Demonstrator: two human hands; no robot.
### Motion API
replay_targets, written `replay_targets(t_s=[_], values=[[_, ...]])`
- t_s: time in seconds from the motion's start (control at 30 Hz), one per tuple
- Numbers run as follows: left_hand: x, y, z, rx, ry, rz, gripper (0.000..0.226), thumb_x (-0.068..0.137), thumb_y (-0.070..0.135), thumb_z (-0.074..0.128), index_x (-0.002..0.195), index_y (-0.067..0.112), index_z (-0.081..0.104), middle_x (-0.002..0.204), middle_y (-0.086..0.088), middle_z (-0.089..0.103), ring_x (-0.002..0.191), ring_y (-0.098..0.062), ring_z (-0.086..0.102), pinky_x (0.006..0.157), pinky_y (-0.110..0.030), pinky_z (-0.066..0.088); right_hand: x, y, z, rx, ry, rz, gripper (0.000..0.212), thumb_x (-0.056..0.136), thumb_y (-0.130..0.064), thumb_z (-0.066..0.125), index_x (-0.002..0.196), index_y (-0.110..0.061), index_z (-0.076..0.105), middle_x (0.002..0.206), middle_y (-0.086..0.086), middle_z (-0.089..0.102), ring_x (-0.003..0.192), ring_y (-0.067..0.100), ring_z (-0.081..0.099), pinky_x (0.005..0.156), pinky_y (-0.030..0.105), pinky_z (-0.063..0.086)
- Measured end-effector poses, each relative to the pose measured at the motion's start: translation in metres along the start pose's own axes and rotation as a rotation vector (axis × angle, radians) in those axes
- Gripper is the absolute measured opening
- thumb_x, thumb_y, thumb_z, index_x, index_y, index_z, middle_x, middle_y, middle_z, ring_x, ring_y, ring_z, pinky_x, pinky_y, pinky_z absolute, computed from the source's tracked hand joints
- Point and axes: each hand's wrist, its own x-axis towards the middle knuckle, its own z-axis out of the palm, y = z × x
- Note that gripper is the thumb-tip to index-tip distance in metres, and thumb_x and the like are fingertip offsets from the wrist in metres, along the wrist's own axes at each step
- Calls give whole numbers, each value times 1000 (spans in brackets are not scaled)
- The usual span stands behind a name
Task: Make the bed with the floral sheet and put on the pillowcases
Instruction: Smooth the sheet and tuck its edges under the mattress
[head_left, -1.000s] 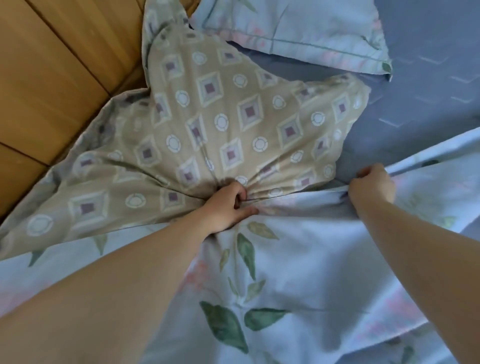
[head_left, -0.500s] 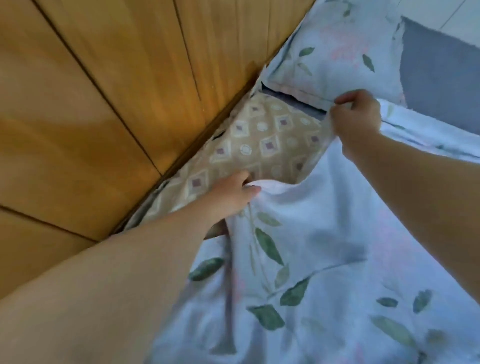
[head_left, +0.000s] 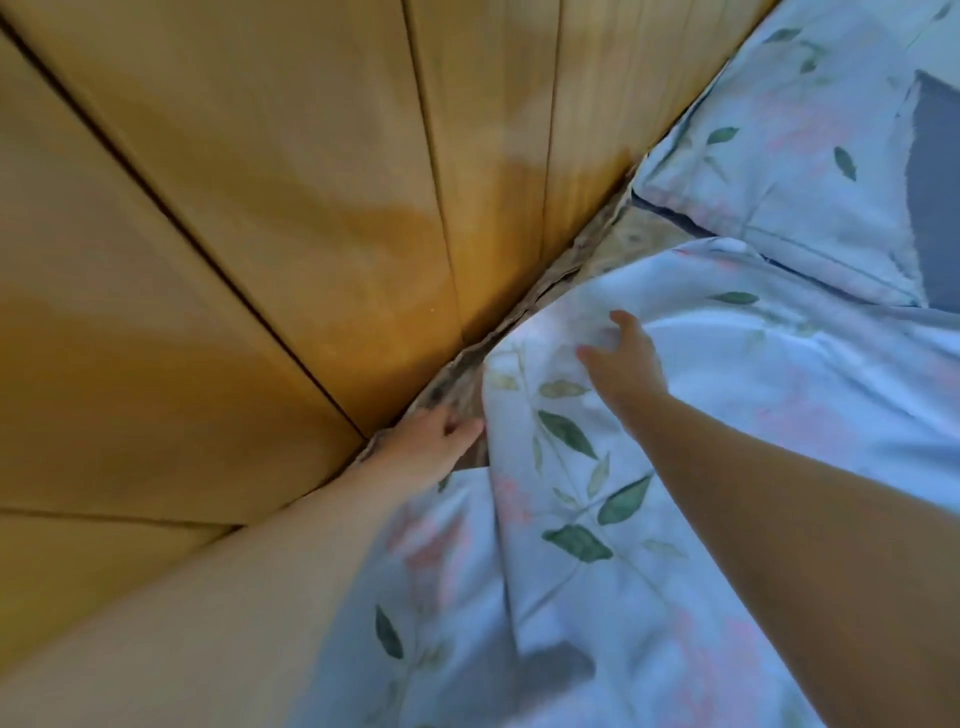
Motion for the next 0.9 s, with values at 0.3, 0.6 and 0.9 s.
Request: replay_targets(t_s=[0.3,0.6,0.9], values=[[-78,-58,-19,305,-142,61,33,90,45,54,96,13,47,88,-2,50,87,-21,48,64,-29,35,-106,32,32,-113,-42,69,58,86,-31,54,141,-22,36,147,4,39,135,29,37,112,44,32],[-214,-132,-26,184,187,-87,38,100,31,39,67,18,25,68,-6,36,57,-17,32,53,-31,21,-213,31,30,-166,-117,-21,55,89,-27,54,140,-20,35,144,11,42,131,34,40,108,43,33],[-308,-152,-73,-55,427,-136,20,96,28,49,83,13,50,73,2,45,83,-20,46,52,-22,29,-298,13,36,-136,-184,-76,53,88,-26,53,139,-19,37,137,11,48,122,34,48,103,47,41]])
